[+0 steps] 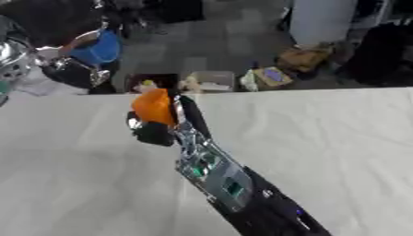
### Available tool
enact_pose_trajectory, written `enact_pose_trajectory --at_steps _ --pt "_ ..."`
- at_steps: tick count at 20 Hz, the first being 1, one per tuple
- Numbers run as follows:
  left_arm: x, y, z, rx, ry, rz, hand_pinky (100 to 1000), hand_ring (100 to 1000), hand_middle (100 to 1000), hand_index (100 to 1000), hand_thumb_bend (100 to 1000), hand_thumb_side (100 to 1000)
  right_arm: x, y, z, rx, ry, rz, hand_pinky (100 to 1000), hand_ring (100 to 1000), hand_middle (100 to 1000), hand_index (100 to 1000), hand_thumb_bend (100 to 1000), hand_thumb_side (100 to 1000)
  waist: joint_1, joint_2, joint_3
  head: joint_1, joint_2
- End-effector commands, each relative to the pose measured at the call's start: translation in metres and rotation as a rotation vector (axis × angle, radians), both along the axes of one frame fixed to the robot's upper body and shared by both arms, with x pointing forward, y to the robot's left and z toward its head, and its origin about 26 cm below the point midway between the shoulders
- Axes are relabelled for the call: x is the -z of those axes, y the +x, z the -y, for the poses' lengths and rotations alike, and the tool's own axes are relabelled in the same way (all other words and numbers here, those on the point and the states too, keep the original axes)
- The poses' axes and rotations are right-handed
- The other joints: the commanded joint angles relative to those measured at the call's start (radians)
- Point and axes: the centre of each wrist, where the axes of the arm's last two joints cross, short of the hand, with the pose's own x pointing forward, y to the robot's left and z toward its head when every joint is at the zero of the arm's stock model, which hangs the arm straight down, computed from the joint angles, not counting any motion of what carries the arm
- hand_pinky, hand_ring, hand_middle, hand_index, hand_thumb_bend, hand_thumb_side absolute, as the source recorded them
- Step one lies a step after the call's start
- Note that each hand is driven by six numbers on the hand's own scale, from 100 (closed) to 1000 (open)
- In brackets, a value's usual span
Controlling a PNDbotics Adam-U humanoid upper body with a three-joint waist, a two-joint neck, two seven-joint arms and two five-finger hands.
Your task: Pour the contents of one cup into another cup.
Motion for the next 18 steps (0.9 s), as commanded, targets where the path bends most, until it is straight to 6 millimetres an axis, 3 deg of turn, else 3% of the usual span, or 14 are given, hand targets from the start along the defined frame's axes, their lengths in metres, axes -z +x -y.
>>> enact_pose_trajectory --at_steps 1,18 --pt "-0.012 -0.005 0.005 0.006 0.04 0.057 251 579 613 769 100 100 -0.012 -0.001 -0.003 0.002 0.016 0.026 460 474 479 573 100 260 0.003 -0.024 0.002 -0.002 -0.008" --pt "-0.01 -0.004 0.035 0.042 0.211 0.11 429 643 655 764 100 100 -0.014 -0.002 -0.003 -0.011 0.017 0.025 461 473 480 574 100 258 0.011 -0.031 0.007 -0.004 -0.003"
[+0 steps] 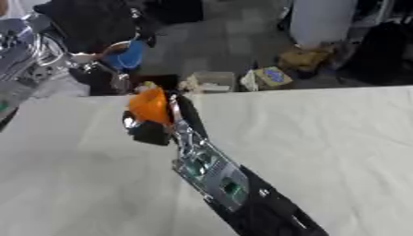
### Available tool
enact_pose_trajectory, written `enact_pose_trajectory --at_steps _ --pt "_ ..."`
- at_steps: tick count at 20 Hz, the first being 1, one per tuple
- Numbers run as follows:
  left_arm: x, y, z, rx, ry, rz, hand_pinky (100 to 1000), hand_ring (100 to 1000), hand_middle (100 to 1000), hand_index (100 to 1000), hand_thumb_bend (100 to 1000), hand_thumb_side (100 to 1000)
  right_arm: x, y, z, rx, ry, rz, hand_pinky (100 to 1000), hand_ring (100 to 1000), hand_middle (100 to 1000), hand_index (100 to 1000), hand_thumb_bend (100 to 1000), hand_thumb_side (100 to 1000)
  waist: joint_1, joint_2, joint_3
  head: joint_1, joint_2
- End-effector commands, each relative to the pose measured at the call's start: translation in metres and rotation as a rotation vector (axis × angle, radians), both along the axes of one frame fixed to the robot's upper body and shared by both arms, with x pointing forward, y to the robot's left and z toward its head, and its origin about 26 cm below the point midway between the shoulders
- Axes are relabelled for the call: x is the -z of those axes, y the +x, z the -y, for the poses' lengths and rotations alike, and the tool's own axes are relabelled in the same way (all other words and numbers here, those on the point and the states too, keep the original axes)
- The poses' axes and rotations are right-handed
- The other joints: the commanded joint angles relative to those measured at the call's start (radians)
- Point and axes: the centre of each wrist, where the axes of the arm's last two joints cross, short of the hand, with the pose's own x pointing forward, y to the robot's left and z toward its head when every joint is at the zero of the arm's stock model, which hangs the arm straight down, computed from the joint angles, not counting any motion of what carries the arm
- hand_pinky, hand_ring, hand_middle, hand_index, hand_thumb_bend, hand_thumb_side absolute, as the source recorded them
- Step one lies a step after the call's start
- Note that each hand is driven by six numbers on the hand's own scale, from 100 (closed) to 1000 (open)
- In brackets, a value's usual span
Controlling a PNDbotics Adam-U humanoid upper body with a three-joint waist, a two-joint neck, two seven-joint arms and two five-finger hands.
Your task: Pour the contents of one cup into another cup.
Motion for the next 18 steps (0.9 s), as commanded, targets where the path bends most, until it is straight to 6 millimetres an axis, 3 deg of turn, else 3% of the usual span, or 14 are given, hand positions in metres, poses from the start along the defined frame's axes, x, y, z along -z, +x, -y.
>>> enact_pose_trajectory --at_steps 1,9,15,18 --pt "-0.0112 -0.0041 0.0023 0.002 0.029 0.051 432 644 656 764 100 100 -0.0117 -0.0013 -0.0003 0.001 0.012 0.025 461 473 480 574 100 258 0.0 -0.028 0.002 -0.001 -0.003" --pt "-0.0064 0.0006 0.0036 -0.014 0.096 0.085 494 665 669 763 119 100 -0.014 -0.0024 0.0005 -0.007 0.019 0.02 462 474 480 575 100 258 0.001 -0.031 0.001 -0.001 -0.003" --pt "-0.0047 -0.0012 0.0072 0.003 0.17 0.138 596 712 703 760 154 100 -0.0149 -0.0023 0.0015 -0.006 0.022 0.018 462 474 480 575 100 268 0.003 -0.032 0.0 -0.001 -0.004" --pt "-0.0031 -0.0011 0.0082 0.014 0.204 0.154 589 707 703 760 147 100 -0.015 -0.002 0.0022 -0.004 0.024 0.016 462 474 480 575 100 257 0.004 -0.034 0.002 -0.002 -0.004"
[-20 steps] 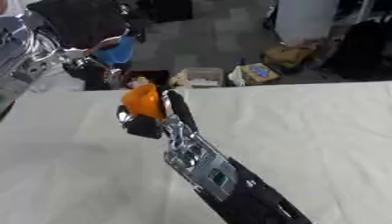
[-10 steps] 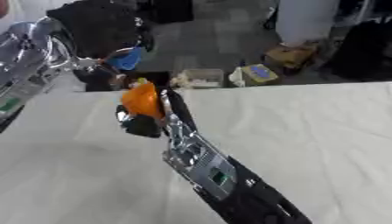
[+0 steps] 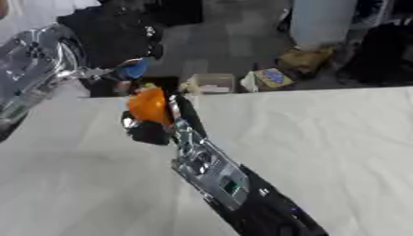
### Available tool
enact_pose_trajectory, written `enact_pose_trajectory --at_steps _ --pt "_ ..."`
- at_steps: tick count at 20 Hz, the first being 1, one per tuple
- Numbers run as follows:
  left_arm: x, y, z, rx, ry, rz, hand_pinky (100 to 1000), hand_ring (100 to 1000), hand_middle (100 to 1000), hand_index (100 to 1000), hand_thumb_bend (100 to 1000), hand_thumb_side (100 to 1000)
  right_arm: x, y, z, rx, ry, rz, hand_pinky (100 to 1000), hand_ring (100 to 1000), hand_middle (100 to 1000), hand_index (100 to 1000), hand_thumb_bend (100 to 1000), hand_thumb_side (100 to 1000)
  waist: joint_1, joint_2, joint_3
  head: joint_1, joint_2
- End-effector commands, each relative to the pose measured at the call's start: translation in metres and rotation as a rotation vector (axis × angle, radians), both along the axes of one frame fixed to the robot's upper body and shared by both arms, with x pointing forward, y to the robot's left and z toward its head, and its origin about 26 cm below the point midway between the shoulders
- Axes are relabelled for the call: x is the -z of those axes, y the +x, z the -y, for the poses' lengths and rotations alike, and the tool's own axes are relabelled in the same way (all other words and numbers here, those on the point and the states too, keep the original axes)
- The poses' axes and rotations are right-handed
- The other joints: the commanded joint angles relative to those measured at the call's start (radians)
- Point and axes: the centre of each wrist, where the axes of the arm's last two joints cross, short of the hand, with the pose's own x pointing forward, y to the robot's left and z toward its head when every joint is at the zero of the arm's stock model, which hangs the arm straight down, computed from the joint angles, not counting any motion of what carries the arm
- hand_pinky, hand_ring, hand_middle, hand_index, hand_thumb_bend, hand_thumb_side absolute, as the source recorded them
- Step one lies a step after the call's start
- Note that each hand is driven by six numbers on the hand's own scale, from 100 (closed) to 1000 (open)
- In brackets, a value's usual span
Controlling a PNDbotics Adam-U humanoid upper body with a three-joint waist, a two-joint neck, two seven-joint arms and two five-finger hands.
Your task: Pour the contents of one cup into another cup.
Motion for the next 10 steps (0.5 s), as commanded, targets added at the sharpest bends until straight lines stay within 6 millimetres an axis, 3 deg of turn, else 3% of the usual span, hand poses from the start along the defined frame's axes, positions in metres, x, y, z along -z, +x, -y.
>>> enact_pose_trajectory --at_steps 1,10 --pt "-0.0124 -0.0043 -0.0009 0.011 0.024 0.05 584 704 703 760 147 100 -0.0143 -0.0017 0.002 0.008 0.014 0.034 462 474 480 575 100 257 -0.001 -0.027 0.003 -0.003 -0.004" --pt "-0.0101 -0.003 0.0001 0.025 0.069 0.044 599 707 699 760 155 100 -0.0159 -0.0015 0.0033 0.011 0.019 0.035 463 474 480 575 100 260 0.002 -0.03 0.006 -0.009 -0.001"
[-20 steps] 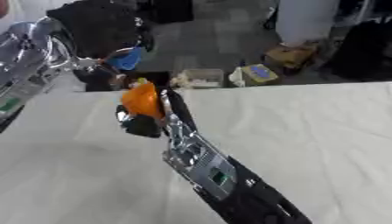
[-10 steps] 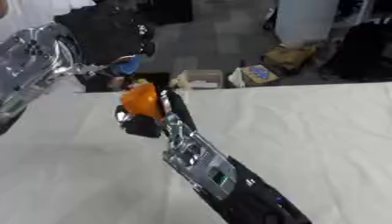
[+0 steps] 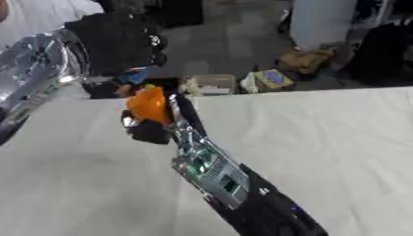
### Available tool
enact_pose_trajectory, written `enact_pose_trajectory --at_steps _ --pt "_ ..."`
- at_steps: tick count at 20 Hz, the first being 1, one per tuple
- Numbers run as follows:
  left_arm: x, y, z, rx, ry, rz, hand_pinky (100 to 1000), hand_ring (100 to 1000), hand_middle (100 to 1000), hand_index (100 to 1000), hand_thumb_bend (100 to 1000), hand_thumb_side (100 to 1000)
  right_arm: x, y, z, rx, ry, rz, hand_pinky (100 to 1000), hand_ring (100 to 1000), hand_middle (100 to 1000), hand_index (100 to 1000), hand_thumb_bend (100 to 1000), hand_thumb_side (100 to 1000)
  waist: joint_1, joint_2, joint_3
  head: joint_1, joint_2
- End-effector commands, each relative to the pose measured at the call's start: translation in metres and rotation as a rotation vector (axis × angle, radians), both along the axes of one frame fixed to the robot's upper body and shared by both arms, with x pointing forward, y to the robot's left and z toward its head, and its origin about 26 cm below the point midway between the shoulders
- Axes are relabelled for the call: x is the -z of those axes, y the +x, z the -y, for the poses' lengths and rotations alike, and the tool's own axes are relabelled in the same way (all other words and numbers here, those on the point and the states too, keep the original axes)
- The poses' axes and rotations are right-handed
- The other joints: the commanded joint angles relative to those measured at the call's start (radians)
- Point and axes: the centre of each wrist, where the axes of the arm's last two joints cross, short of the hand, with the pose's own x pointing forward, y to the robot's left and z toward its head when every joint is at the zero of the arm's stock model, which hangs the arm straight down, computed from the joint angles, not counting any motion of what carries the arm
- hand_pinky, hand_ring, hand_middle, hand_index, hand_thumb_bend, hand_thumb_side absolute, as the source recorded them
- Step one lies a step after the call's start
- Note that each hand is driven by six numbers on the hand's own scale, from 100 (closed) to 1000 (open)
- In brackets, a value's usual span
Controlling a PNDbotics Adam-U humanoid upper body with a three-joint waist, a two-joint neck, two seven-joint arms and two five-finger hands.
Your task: Pour the contents of one cup into another cup.
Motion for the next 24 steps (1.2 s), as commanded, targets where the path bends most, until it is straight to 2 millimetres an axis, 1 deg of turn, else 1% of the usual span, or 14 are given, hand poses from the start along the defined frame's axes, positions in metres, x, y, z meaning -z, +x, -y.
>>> enact_pose_trajectory --at_steps 1,19,24 --pt "-0.0127 -0.0035 -0.0013 0.002 0.006 0.039 602 708 700 760 156 100 -0.0146 -0.0017 0.0019 0.011 0.012 0.036 463 474 480 575 100 256 0.0 -0.025 0.003 -0.002 -0.002" --pt "-0.0101 -0.0036 0.0024 0.025 0.067 0.056 628 717 706 758 167 100 -0.0188 -0.0025 0.0033 0.009 0.025 0.037 463 474 480 575 100 255 0.001 -0.029 0.002 -0.006 -0.003" --pt "-0.0107 -0.0069 0.0051 0.055 0.1 0.081 662 733 713 757 179 100 -0.0191 -0.0023 0.0041 0.012 0.025 0.038 464 474 480 575 100 254 0.003 -0.03 0.002 -0.008 0.0"
